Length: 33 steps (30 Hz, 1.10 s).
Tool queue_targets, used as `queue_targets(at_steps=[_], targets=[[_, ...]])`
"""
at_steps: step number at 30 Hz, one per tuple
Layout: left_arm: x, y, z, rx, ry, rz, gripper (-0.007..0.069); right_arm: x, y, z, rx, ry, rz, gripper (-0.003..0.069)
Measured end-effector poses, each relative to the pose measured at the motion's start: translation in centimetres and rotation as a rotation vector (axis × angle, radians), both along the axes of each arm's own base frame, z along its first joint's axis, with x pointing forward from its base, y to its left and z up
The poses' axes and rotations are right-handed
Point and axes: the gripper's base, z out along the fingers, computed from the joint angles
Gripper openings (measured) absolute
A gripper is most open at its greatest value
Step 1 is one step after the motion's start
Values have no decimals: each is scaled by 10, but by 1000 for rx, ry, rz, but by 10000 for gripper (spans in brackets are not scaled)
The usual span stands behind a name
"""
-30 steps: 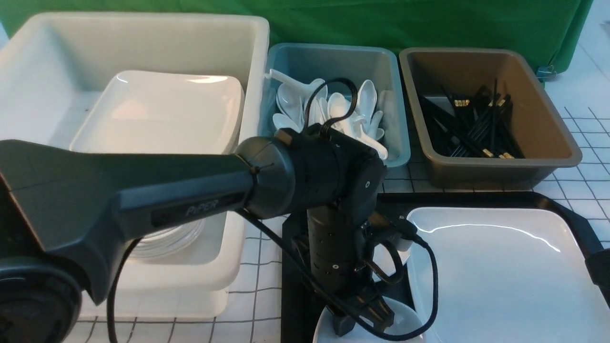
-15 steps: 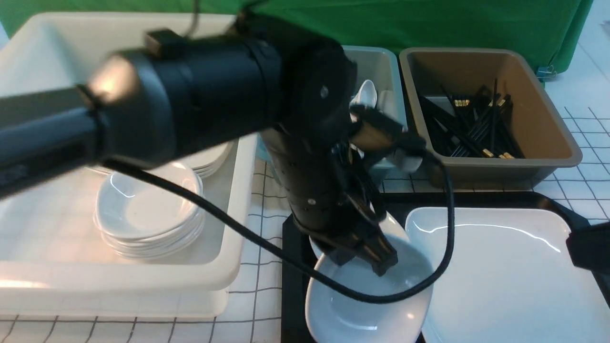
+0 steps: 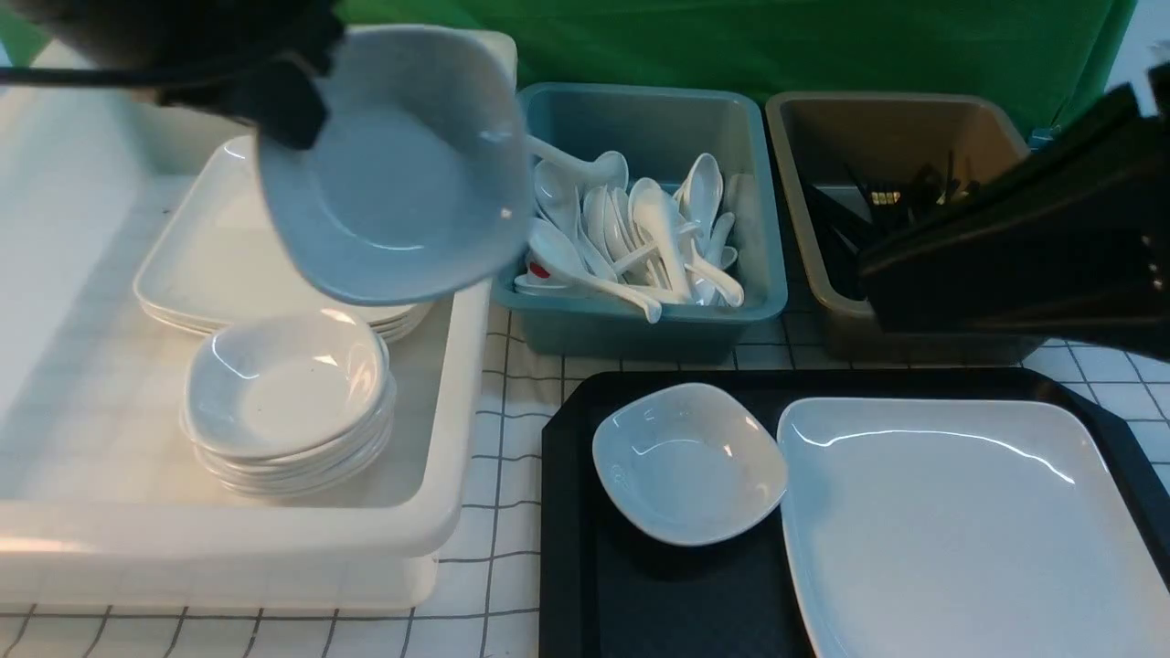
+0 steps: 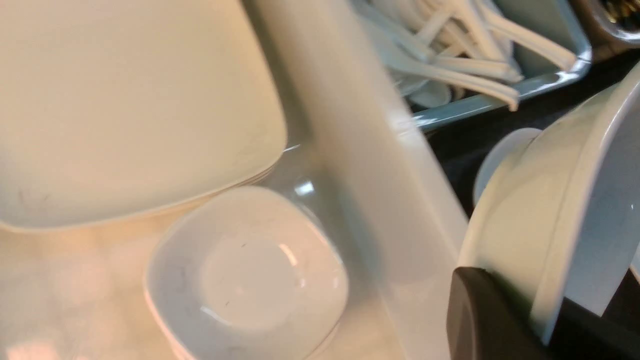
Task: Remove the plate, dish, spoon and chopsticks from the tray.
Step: Use the left arm to put the small plate into the large storage box on the left
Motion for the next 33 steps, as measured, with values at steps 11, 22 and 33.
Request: queue_targets(at_steps=[11,22,33], targets=[[30,82,-119,-67,213,229,15,20,43,-20,-21,52,57,0],[45,85,-146,-66,281,251,277,30,47,-32,-81,92,15,0],[48,75,-46,91,135,313,367,59,2,-53,-494,41,-408,1]])
